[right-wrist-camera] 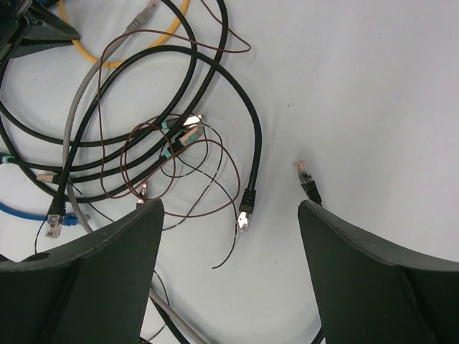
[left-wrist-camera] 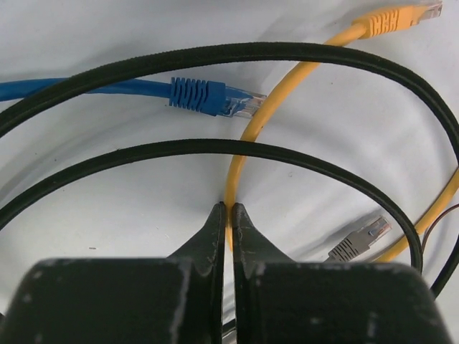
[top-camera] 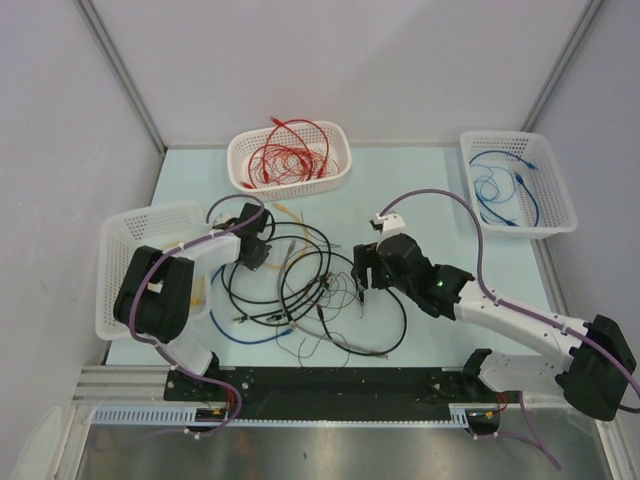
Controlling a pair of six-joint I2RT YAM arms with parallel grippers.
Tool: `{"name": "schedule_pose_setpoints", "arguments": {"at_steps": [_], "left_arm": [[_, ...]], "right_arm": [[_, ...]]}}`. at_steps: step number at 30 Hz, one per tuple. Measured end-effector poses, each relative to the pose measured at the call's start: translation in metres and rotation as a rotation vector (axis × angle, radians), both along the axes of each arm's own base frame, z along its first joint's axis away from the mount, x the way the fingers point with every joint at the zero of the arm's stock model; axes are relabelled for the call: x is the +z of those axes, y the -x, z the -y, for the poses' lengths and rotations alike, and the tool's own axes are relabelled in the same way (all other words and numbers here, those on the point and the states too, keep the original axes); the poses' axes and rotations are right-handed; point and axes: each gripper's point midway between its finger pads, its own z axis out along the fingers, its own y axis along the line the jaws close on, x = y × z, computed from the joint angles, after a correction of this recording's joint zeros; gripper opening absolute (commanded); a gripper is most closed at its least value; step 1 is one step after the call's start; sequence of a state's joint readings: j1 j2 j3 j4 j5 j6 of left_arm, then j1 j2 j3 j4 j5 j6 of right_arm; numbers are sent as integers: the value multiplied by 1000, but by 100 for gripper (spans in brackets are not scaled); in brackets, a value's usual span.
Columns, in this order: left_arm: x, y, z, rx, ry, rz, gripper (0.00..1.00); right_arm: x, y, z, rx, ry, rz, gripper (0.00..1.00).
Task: Untangle the cables
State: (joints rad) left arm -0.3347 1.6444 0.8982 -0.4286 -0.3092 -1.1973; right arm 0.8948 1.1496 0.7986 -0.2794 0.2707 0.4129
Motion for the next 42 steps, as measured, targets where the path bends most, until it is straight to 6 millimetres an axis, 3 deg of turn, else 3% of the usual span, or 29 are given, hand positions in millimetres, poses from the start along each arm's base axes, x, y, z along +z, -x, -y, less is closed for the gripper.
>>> {"name": "schedule_pose_setpoints", "arguments": {"at_steps": [7,11,13,18,20,23,29,35,38,42], "left_arm": [[2,1,6,-76,25,13,0],[16,17,34,-262,145,66,0],[37,21,51,-372,191,118,0],[110,32,106,-723,242,314,0],[142,42,129,-882,231,400,0],[178,60,147,-1052,200,511,0],[220,78,141,-1205,100,682,0],[238,83,133,-1277,11,777,0],[234,83,133,-1297,-3,774,0],[225,83,135,-1308,4,762,0]], "right_arm": [[5,3,4,-5,-20,11,80],[11,4,5,-6,-35,23,80],[14,4,6,-6,-41,28,80],[23,5,12,-14,-55,53,79],[31,6,16,-21,-72,73,79],[52,7,25,-39,-118,123,79],[106,15,46,-66,-262,246,80],[140,17,54,-69,-375,316,80],[140,11,41,-46,-415,284,80],[133,-1,9,7,-488,211,80]]}}
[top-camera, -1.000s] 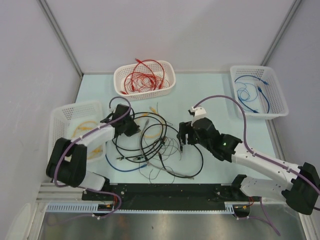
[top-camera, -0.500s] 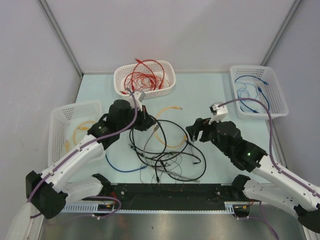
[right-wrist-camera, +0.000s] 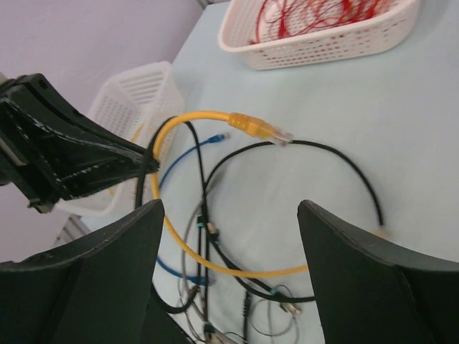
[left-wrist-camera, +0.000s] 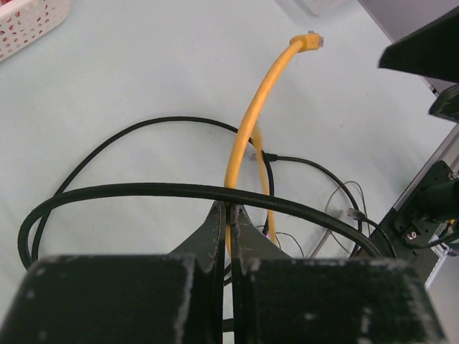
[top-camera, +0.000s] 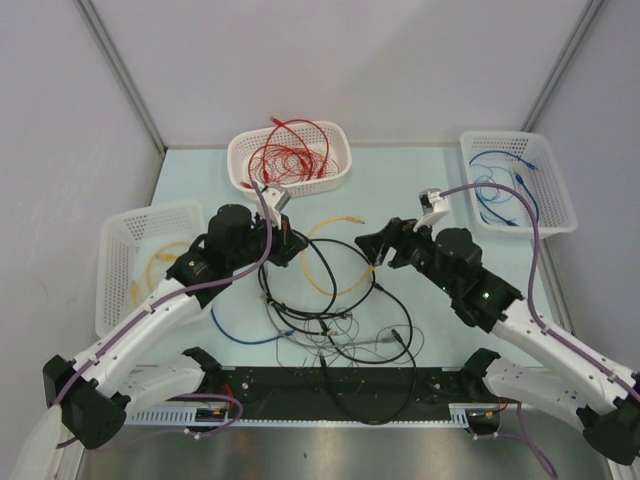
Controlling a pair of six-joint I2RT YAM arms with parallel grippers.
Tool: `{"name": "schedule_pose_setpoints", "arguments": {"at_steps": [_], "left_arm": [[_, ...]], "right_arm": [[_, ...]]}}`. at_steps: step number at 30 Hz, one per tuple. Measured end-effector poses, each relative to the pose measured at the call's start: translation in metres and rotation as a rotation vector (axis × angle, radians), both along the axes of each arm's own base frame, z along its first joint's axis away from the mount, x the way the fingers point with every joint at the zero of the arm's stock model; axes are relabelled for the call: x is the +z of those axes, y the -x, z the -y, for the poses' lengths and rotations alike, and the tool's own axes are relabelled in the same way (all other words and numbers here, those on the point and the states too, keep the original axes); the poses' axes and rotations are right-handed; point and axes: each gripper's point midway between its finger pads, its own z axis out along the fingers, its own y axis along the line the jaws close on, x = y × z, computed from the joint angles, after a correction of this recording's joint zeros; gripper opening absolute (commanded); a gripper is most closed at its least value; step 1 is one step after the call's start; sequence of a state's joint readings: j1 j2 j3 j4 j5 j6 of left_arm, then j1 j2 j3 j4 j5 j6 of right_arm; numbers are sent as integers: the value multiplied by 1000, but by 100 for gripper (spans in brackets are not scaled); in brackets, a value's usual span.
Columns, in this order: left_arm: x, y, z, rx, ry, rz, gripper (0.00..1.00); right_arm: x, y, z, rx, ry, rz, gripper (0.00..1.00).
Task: Untangle the cables
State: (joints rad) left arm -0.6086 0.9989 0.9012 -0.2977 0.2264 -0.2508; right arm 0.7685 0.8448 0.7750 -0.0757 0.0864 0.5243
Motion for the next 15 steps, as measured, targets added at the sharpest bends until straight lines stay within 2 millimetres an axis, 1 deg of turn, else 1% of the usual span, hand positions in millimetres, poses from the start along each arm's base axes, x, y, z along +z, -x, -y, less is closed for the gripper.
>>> {"name": "schedule_pose_setpoints", "arguments": {"at_steps": [4,7,12,15], "left_arm": [[-1,-1,4,-12,8,1,0],[1,-4,6,-15,17,10,0],[4,-6,9,-20,34,28,0],[3,-6,11,-26,42,31,0]], "right_arm": [[0,-11,-30,77,-93,-42,79],[0,-22,-46,115,-175,-80,78],[-3,-33,-66,164,-272,-134,76],[-3,-37,-75,184,-296,-153,73]]}}
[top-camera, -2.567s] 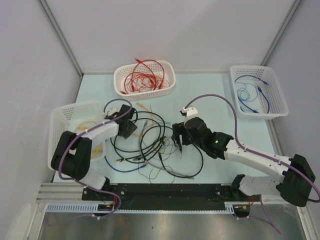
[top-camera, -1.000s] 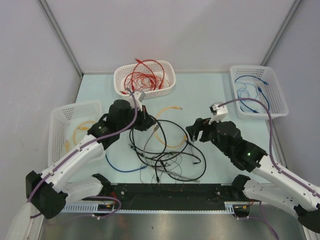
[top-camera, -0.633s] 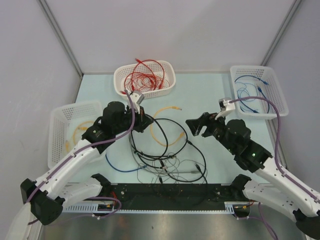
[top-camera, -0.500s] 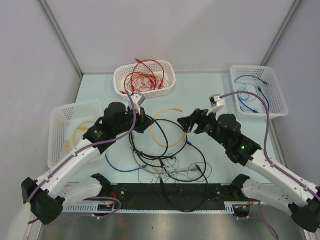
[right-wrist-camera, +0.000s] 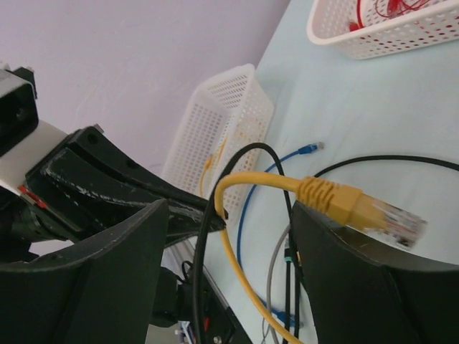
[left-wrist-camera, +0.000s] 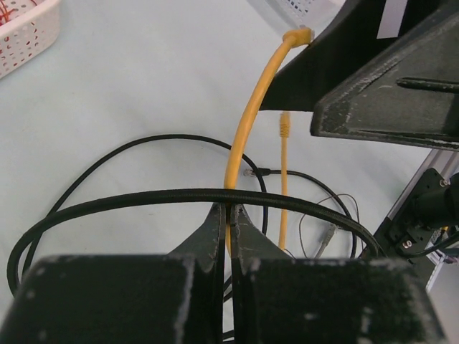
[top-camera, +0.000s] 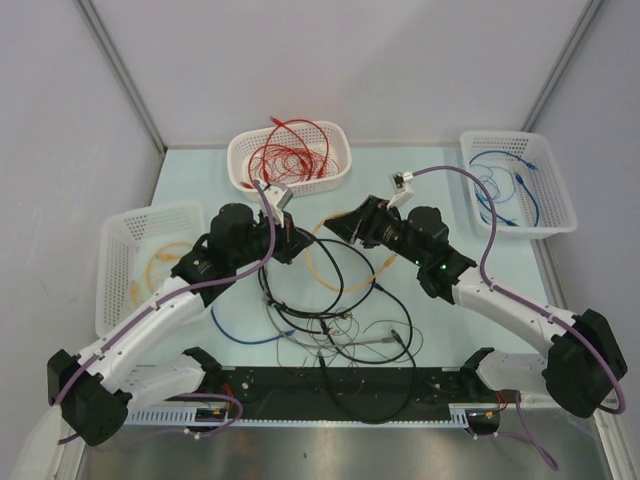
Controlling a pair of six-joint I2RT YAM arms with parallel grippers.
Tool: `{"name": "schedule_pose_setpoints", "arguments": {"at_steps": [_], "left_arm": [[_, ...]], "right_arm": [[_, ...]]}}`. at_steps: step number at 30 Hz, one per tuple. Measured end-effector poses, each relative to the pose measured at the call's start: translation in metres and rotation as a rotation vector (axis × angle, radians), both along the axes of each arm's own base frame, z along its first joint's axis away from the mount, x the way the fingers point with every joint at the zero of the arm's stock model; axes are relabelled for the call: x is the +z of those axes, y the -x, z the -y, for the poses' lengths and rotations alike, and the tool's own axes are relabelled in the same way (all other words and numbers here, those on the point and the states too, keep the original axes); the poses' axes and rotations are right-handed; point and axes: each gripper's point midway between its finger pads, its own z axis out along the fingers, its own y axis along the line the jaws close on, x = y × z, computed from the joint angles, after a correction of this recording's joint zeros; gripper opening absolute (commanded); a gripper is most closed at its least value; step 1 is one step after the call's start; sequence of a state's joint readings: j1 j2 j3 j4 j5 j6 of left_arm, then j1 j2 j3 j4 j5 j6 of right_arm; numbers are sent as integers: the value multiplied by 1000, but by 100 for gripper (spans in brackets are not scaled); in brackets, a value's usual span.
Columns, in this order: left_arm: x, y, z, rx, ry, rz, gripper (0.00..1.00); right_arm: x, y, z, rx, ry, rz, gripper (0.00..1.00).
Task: Untangle the cables
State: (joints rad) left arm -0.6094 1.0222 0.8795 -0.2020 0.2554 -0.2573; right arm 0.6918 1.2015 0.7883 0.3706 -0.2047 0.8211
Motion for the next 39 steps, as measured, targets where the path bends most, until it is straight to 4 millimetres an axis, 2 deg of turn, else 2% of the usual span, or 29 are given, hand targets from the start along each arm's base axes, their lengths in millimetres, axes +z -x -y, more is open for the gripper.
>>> {"name": "schedule_pose_setpoints", "arguments": {"at_steps": [4,6,9,10,12,13,14,15,16,17,18,19,21,26,31,34,37,39], "left_arm": [[0,1,4,-15,8,-2,0],[0,2,7,-24,12,1,0],[-2,4,11,-36,15,4,0],[-3,5,12,-40,14,3,0],[-4,7,13,-47,13,3,0],[-4,8,14,-50,12,2,1],[-5,8,14,-51,10,0,6],[-6,8,14,-50,9,0,15],[-6,8,14,-48,9,0,44],[-5,8,13,-46,6,6,53],[-5,7,12,-37,2,7,78],[-7,8,9,-27,-8,1,99],[-12,6,0,19,-41,-10,100],[-21,-1,-31,167,-169,-47,99],[-15,-2,-51,253,-208,-30,100],[4,2,-46,226,-135,21,100],[28,10,-29,137,4,106,100],[37,14,-16,79,80,138,100]], "right_arm": [[5,-7,-10,17,-33,-5,64],[8,-12,-16,22,-54,-5,56],[6,-20,-23,29,-73,-13,37],[4,-22,-26,32,-75,-19,27],[-2,-27,-29,34,-76,-34,18],[-5,-28,-30,34,-75,-45,7],[-6,-28,-29,36,-78,-52,3],[-6,-28,-29,38,-76,-49,0],[-4,-27,-29,43,-78,-48,0],[-3,-27,-28,46,-77,-47,0],[-3,-28,-25,39,-70,-45,0],[-3,-30,-20,27,-60,-43,0],[0,-36,-5,-13,-36,-34,0],[27,-40,35,-111,-3,43,0],[44,-37,49,-138,14,85,0],[44,-33,47,-119,11,77,0],[44,-27,42,-88,-6,55,0],[47,-23,38,-66,-25,40,0]]}}
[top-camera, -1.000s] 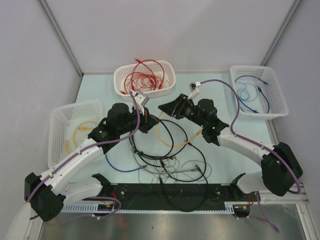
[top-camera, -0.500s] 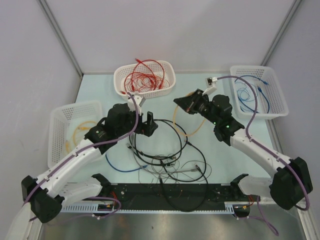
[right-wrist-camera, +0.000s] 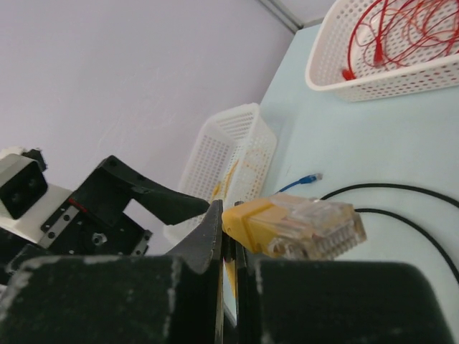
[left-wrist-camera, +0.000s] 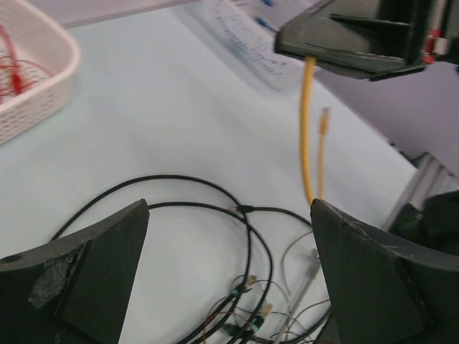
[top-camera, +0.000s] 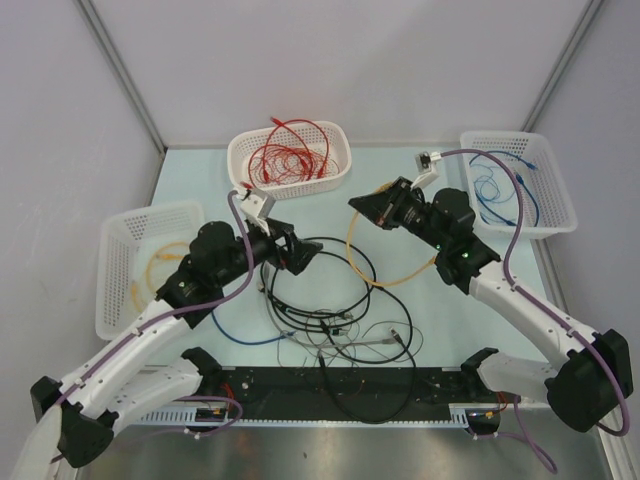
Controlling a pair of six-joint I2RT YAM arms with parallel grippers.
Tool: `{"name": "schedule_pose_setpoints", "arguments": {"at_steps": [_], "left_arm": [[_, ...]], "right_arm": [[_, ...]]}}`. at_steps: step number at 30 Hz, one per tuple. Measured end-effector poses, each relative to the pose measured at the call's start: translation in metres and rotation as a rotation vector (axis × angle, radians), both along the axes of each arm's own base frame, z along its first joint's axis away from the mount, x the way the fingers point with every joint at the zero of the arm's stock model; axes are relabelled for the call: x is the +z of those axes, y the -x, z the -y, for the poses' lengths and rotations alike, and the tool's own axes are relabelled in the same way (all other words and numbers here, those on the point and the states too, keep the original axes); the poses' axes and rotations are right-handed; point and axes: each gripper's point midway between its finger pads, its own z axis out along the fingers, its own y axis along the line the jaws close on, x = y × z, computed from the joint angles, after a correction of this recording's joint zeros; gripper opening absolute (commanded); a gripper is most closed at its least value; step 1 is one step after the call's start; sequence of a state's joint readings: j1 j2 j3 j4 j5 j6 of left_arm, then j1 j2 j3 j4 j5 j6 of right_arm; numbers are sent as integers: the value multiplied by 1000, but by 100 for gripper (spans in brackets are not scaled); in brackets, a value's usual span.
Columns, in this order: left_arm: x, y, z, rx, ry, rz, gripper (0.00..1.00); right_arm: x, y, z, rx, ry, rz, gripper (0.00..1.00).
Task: Untangle the cables
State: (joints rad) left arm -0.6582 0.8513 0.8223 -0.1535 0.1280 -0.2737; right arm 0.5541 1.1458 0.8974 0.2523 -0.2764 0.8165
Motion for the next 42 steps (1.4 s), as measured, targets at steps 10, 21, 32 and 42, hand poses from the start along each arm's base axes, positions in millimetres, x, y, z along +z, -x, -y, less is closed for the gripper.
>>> {"name": "schedule_pose_setpoints", "arguments": {"at_steps": [10,21,32,42], "left_arm": [[-11,18,61,-264,166,-38,95],[4,38,83,-388,238,-21,0],[41,-8,-25,202,14,18,0],[102,6,-208,962,-106,113,0]], "right_arm": [[20,21,-20,97,-80,-30,0],[29,41,-49,195,-82,-23,66],[17,44,-16,62,72,-3,95],[17,42,13,-33,159,36,95]]}}
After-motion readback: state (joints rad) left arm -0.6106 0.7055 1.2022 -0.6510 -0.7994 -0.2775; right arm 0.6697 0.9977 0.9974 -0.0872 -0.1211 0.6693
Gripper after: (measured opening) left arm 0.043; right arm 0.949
